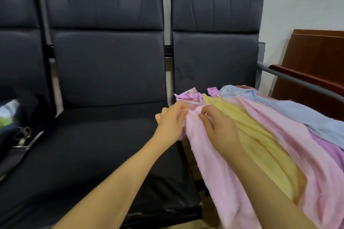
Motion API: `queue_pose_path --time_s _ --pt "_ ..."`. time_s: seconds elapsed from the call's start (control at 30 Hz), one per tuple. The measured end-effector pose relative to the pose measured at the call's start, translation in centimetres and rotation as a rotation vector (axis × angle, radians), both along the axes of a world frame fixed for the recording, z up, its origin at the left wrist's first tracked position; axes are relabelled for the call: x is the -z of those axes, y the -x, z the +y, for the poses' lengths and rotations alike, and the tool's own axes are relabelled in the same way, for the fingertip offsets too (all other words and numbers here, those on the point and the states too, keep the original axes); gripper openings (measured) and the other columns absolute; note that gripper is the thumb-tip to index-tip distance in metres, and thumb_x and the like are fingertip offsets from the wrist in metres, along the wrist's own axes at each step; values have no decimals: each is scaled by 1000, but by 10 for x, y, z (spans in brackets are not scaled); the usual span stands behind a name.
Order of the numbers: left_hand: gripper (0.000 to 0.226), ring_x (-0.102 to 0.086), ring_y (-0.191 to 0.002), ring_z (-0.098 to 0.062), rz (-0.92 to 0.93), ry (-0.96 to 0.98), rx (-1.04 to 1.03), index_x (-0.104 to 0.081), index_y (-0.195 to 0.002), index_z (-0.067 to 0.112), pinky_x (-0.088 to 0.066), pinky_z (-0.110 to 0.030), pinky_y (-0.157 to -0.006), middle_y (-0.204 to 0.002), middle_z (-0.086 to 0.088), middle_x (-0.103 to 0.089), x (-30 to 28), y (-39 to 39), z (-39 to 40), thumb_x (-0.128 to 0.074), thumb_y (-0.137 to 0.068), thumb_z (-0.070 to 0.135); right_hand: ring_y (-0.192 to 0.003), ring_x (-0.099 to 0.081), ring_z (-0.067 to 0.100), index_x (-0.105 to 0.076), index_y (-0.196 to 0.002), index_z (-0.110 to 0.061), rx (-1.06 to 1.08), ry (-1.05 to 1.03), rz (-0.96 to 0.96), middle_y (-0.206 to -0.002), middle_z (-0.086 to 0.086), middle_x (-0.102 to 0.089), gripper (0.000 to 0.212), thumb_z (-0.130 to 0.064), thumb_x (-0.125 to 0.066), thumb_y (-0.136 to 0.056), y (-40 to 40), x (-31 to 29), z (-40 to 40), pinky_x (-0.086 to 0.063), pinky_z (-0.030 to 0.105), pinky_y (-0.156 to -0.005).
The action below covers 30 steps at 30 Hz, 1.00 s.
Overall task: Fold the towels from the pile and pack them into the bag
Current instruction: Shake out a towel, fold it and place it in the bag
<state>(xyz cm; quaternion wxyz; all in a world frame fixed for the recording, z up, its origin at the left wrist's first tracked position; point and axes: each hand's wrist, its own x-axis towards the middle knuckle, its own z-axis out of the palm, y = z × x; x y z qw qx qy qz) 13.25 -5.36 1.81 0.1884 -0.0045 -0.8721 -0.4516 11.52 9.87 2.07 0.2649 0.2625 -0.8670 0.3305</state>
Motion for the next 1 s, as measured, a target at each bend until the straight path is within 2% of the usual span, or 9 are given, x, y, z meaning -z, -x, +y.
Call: queue_pose_path --time_s 0.1,0.23,0.37,0.47,0.63,0.73,0.87,0.93,1.0 --pt "21 -32 -95 -15 55 258 -73 -53 -105 21 -32 -32 -89 -87 11 -44 -15 -18 -38 -33 -103 26 -80 -55 16 -63 -99 -12 -91 23 -86 -89 1 -64 23 -31 -50 -95 -6 -9 -33 -40 27 -73" --pt "19 -36 -89 -16 112 698 -164 -51 -97 27 -18 -29 -74 -88 6 -45 -31 -34 -97 -32 -102 28 -89 -60 18 -67 -101 -9 -190 12 -173 -96 3 -65 18 -22 -65 -88 -14 -15 -79 -49 35 -87" --pt "10 -40 -69 -22 336 1082 -244 -60 -75 16 -31 -35 -63 -68 2 -43 -39 -42 -152 -66 -82 12 -93 -59 10 -69 -102 -14 -303 66 -211 -100 -2 -66 15 -11 -63 -89 -26 -17 -114 -45 19 -85" --pt "21 -42 -65 -24 355 1256 -311 -58 -68 16 -29 -33 -63 -65 0 -44 -46 -43 -175 -73 -67 1 -91 -60 7 -71 -97 -15 -329 195 -248 -95 -5 -66 18 -4 -63 -86 -30 -17 -136 -44 12 -80" --pt "29 -42 -63 -24 276 1276 -440 -57 -67 15 -27 -32 -60 -66 -1 -44 -46 -47 -211 -73 -54 -6 -91 -62 7 -71 -97 -14 -347 394 -255 -97 -2 -68 16 -5 -63 -87 -36 -19 -160 -49 15 -79" --pt "19 -45 -70 -24 136 1159 -457 -65 -78 15 -27 -33 -64 -79 -4 -51 -20 -51 -230 -78 -67 7 -98 -60 10 -68 -106 -12 -262 431 -238 -106 1 -65 19 -5 -57 -92 -32 -11 -168 -47 16 -85" --pt "17 -50 -89 -31 -10 846 -517 -62 -99 10 -31 -37 -75 -98 -9 -55 27 -68 -227 -63 -90 25 -98 -52 9 -65 -114 -9 -155 282 -247 -114 5 -60 25 -3 -51 -94 -25 8 -172 -33 -5 -78" --pt "22 -52 -94 -29 -58 871 -510 -61 -102 12 -34 -37 -80 -101 -5 -57 46 -79 -217 -57 -93 32 -98 -49 9 -63 -119 -8 -129 151 -296 -117 6 -58 28 -3 -49 -95 -20 19 -170 -32 -5 -75" --pt "34 -46 -110 -25 -157 911 -378 -53 -121 18 -30 -36 -91 -119 -1 -52 57 -88 -205 -41 -99 40 -101 -51 13 -61 -123 -9 -114 46 -348 -119 8 -55 30 -5 -50 -95 -17 28 -166 -34 1 -75"
